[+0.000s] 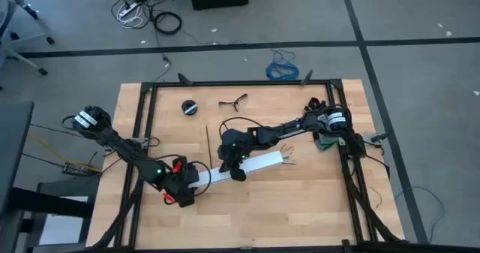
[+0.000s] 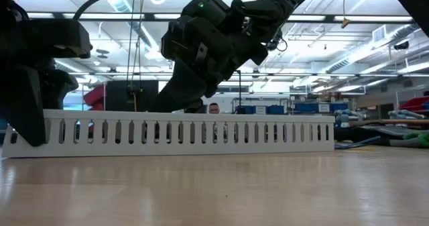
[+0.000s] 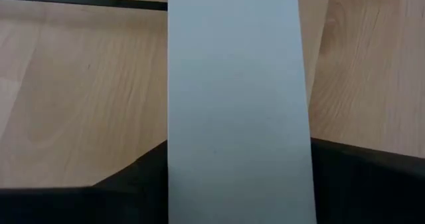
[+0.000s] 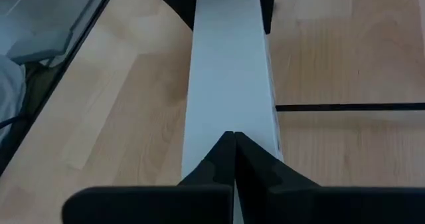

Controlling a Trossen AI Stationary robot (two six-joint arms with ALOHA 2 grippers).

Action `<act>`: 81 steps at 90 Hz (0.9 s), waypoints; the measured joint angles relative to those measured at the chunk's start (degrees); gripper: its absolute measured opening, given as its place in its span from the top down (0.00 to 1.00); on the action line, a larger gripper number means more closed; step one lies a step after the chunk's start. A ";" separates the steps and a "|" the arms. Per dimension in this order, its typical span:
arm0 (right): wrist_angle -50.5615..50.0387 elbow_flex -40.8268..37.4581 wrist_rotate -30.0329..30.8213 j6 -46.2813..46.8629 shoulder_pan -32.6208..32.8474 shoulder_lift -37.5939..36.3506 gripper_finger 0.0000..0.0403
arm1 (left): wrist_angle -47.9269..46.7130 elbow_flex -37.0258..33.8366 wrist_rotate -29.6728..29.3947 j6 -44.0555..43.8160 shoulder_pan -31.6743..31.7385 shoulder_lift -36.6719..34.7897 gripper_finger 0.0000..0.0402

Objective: Ziptie cables
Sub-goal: Close the white cable duct

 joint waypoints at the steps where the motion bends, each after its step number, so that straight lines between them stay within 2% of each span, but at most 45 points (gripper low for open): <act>1: 0.46 0.00 -0.29 0.03 0.00 0.25 1.00 | 0.00 -0.01 0.00 0.00 0.00 0.00 0.42; 7: 2.34 0.04 -2.06 0.67 -0.23 0.83 1.00 | 0.04 -0.02 -0.01 0.00 0.00 0.00 0.42; 30: 4.40 0.07 -2.34 0.90 -0.48 1.90 1.00 | 0.00 -0.02 0.17 -0.45 0.00 0.00 0.42; 81: -2.96 0.28 -1.36 0.66 -0.70 1.39 1.00 | 0.33 0.07 0.13 -1.09 0.09 0.11 0.42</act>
